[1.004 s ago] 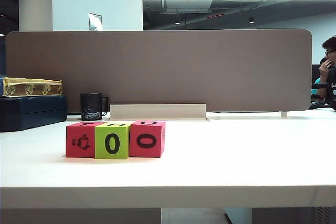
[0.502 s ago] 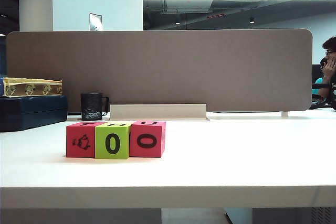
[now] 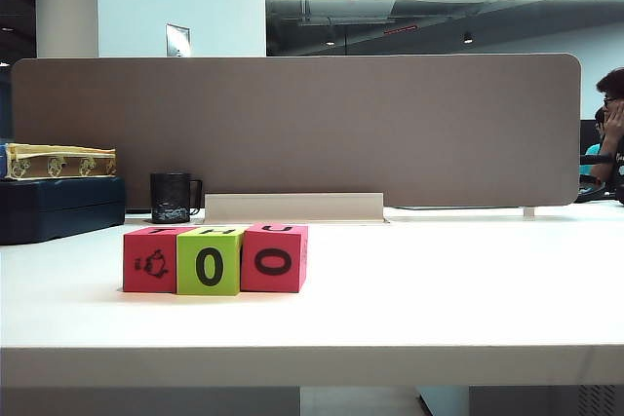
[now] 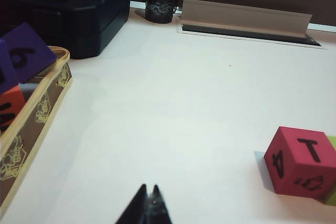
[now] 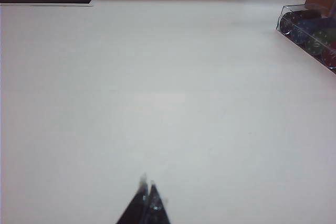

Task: Select the appropriate blocks from the scattered letter blocks on the table and arrange them in a row to spell out "THU".

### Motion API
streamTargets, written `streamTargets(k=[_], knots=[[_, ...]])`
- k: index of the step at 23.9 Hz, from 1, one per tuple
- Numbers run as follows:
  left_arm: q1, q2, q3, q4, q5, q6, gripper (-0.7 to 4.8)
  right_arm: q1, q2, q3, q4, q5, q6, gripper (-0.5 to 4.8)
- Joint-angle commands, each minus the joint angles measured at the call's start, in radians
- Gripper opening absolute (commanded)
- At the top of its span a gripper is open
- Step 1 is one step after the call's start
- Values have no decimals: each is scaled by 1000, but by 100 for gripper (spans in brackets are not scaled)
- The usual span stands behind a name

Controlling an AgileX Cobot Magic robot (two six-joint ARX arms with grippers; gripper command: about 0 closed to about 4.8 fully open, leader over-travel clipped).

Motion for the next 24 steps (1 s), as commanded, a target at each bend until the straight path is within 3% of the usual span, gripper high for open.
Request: streamTargets(k=[1,24], knots=[[0,1,3,6,3,-2,-5,-1,-11,-6,9,-3,5,-5],[0,1,3,0,-8,25,-5,-1,-11,-6,9,-3,5,-4]])
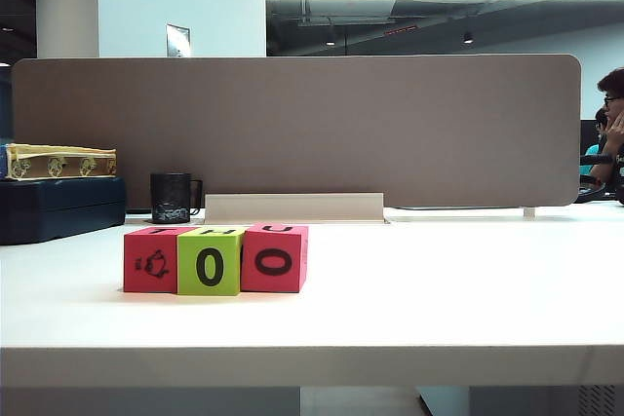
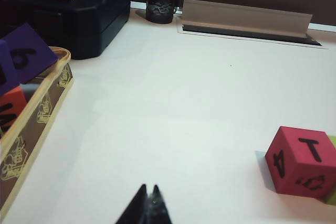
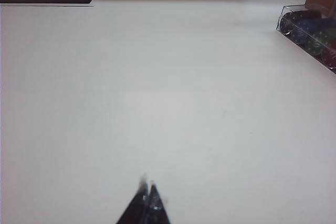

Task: Select the appropriate blocks from the scattered letter blocks on the table and arrange them in a row to spell out "THU".

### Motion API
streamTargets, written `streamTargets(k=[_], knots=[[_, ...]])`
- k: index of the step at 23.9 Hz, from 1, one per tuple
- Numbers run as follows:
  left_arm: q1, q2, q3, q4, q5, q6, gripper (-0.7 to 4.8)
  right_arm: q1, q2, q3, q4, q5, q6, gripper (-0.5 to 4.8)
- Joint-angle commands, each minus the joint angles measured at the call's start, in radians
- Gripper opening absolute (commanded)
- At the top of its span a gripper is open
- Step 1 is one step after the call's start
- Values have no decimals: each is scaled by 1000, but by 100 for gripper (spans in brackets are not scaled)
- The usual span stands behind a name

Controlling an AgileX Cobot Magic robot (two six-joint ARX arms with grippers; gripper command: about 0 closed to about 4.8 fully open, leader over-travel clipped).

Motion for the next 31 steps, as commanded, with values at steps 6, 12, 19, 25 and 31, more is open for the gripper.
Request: streamTargets(k=[6,12,19,25,31], knots=[[0,1,2,-56,-7,50,-5,-1,-11,-6,9,-3,5,-5],[0,1,3,-56,-6,53,-5,-1,-11,-6,9,-3,5,-5],[0,1,2,-58,-7,74,-5,-1,-11,-6,9,-3,5,-5],[0,1,2,-56,-7,90,-5,-1,-11,-6,9,-3,5,-5],[0,1,3,-55,-6,90,-5,-1,-11,-6,9,-3,5,-5]])
